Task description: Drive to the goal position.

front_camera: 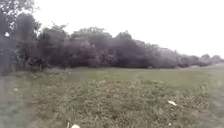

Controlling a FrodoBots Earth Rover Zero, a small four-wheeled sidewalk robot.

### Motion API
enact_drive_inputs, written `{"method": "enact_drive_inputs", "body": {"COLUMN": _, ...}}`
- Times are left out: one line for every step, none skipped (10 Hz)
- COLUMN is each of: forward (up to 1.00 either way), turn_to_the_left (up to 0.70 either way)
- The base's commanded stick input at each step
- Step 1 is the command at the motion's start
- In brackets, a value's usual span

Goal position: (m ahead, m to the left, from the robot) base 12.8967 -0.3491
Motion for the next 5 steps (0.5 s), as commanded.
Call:
{"method": "enact_drive_inputs", "body": {"forward": 0.7, "turn_to_the_left": -0.13}}
{"method": "enact_drive_inputs", "body": {"forward": 0.7, "turn_to_the_left": -0.11}}
{"method": "enact_drive_inputs", "body": {"forward": 0.7, "turn_to_the_left": -0.1}}
{"method": "enact_drive_inputs", "body": {"forward": 0.37, "turn_to_the_left": 0.0}}
{"method": "enact_drive_inputs", "body": {"forward": 0.04, "turn_to_the_left": 0.0}}
